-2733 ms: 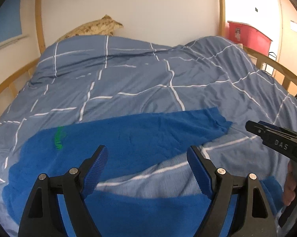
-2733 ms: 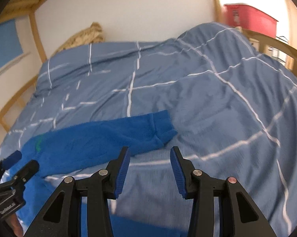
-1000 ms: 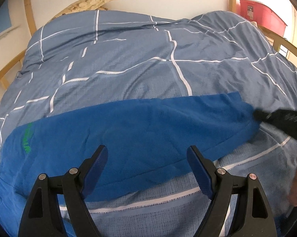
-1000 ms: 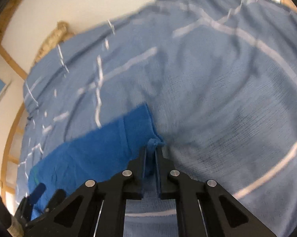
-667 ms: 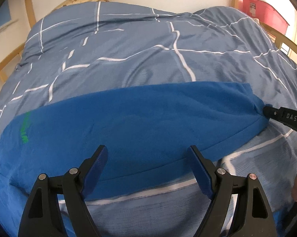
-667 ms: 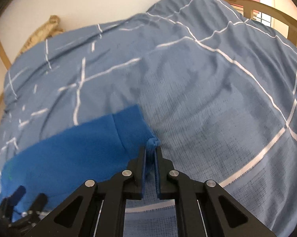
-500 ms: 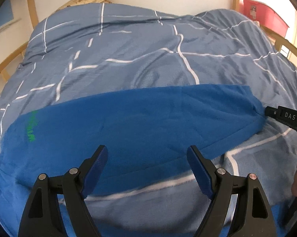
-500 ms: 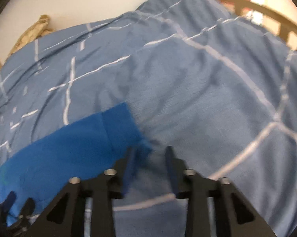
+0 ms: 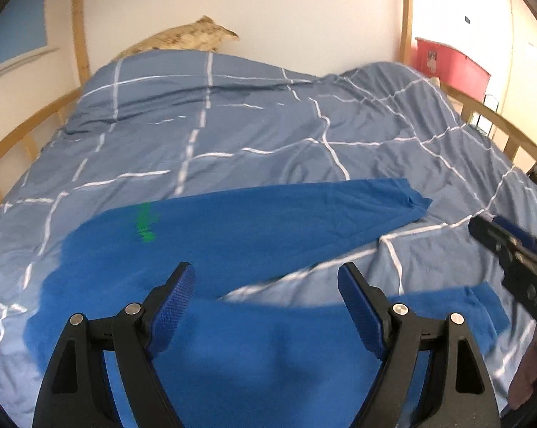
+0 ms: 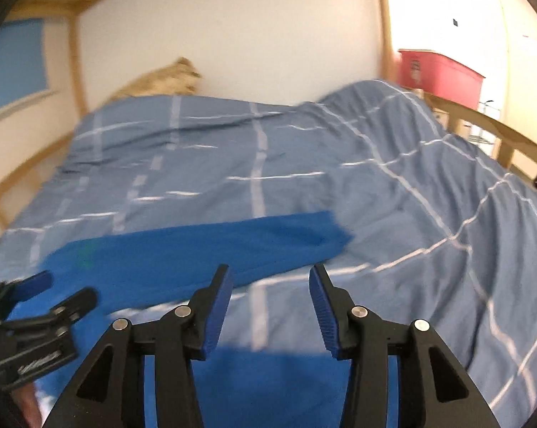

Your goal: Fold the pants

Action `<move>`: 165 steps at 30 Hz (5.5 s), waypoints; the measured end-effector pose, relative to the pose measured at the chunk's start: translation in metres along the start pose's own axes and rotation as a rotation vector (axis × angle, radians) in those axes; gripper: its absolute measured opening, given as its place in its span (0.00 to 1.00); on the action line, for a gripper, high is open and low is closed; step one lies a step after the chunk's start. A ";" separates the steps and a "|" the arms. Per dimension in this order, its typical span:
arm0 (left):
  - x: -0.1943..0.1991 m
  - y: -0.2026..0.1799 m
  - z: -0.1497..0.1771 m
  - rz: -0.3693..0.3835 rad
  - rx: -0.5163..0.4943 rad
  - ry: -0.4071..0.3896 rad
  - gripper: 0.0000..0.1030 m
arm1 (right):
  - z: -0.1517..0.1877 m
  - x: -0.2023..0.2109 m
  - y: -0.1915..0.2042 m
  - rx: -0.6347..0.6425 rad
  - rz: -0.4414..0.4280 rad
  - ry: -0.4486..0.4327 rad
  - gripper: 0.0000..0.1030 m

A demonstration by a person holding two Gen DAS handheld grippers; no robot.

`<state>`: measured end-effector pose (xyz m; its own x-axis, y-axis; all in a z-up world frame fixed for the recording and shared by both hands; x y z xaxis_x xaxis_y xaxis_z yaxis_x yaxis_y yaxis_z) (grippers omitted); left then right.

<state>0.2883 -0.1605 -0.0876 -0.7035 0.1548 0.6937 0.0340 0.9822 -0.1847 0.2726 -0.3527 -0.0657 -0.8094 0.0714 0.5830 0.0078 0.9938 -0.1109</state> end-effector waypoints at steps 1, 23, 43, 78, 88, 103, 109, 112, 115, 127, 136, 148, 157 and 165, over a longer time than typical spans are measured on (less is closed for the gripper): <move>0.011 0.011 0.003 0.010 0.016 0.001 0.79 | 0.002 0.010 0.014 -0.010 -0.024 -0.015 0.44; 0.103 0.250 0.080 -0.223 0.152 -0.098 0.79 | 0.112 0.048 0.208 -0.266 -0.342 0.074 0.44; 0.035 0.293 0.095 -0.178 0.280 0.047 0.60 | 0.145 0.015 0.244 -0.304 -0.311 0.171 0.44; 0.049 0.262 -0.007 -0.139 0.421 0.012 0.17 | -0.002 -0.008 0.199 -0.168 -0.284 0.005 0.10; -0.015 0.263 -0.075 -0.212 0.402 0.084 0.17 | -0.062 -0.096 0.201 -0.097 -0.298 0.111 0.10; -0.135 0.279 -0.096 -0.304 0.353 0.189 0.18 | -0.055 -0.228 0.215 0.023 -0.268 0.286 0.10; -0.145 0.284 -0.108 -0.348 0.279 0.156 0.55 | -0.047 -0.248 0.215 0.046 -0.248 0.314 0.12; -0.138 0.287 -0.114 -0.335 0.265 0.131 0.56 | -0.045 -0.250 0.217 0.049 -0.271 0.342 0.16; -0.115 0.287 -0.126 -0.379 0.208 0.040 0.63 | -0.050 -0.240 0.222 0.067 -0.306 0.340 0.33; -0.022 0.222 -0.096 -0.253 0.078 -0.024 0.74 | -0.067 -0.120 0.225 0.258 -0.408 0.145 0.46; 0.025 0.120 -0.036 -0.067 0.001 -0.032 0.74 | -0.032 -0.038 0.155 0.293 -0.391 0.087 0.46; 0.001 0.010 0.056 0.066 -0.045 0.112 0.74 | 0.050 -0.017 0.070 0.378 -0.327 0.179 0.46; -0.024 -0.022 0.092 0.060 -0.073 0.204 0.74 | 0.108 -0.040 0.058 0.471 -0.308 0.304 0.46; -0.040 -0.024 0.102 0.040 -0.088 0.234 0.74 | 0.131 -0.059 0.056 0.580 -0.232 0.332 0.46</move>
<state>0.2432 -0.2012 -0.1816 -0.5176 0.2036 0.8311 0.1271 0.9788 -0.1607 0.2434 -0.3124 -0.2117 -0.5296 -0.0225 0.8479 -0.5319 0.7875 -0.3114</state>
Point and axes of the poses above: each gripper's, at about its wrist camera, not at the fingertips, and x roughly against the way its jaws point, y to its left, z to its underside, the point moved 10 cm from there along -x, roughly the way its jaws point, and after that the axes turned 13 degrees about x, right-handed, at the moved point
